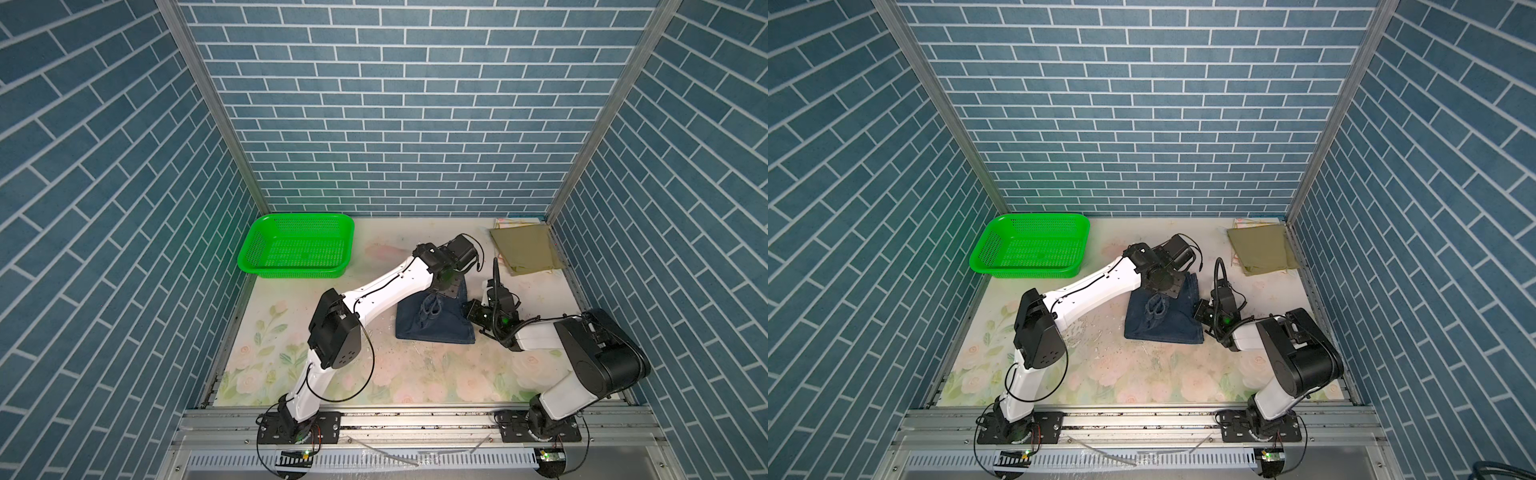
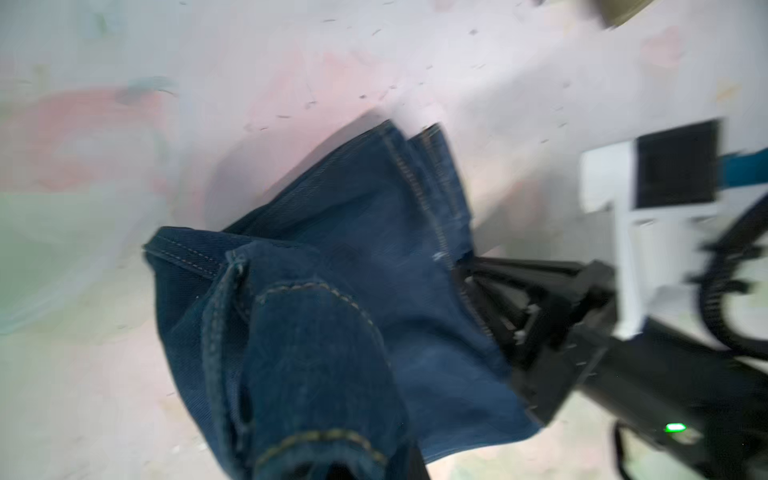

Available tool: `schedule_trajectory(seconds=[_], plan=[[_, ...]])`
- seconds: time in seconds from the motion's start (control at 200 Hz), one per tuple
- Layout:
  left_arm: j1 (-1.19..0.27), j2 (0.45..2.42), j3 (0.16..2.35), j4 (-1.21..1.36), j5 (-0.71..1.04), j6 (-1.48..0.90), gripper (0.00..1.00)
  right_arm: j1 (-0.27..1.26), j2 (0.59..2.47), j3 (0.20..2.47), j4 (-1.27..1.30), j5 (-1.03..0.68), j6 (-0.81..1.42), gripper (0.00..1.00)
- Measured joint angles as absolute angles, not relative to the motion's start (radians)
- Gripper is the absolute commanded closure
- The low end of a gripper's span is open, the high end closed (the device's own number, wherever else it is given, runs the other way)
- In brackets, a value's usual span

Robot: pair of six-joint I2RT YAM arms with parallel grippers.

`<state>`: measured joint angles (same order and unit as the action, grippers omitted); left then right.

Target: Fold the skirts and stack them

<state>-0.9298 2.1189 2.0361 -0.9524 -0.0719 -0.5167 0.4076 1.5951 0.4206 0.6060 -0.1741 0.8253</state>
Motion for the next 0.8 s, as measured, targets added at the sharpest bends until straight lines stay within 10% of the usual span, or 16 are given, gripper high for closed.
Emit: schedule_trajectory(seconds=[0.29,0.555,0.8], plan=[[-0.911,2.130,1.904,-0.756,0.062,-0.654,0.97,0.414,1.584,0.382,0.666,-0.167,0.860,0.72],[-0.897,2.227,1.919,-0.676,0.130,-0.710,0.14,0.421,1.398,0.333,0.518,-0.098,0.860,0.44],[-0.881,2.190,1.993,-0.683,0.151,-0.676,0.06,0.366,1.063,0.327,0.233,-0.011,0.825,0.40]])
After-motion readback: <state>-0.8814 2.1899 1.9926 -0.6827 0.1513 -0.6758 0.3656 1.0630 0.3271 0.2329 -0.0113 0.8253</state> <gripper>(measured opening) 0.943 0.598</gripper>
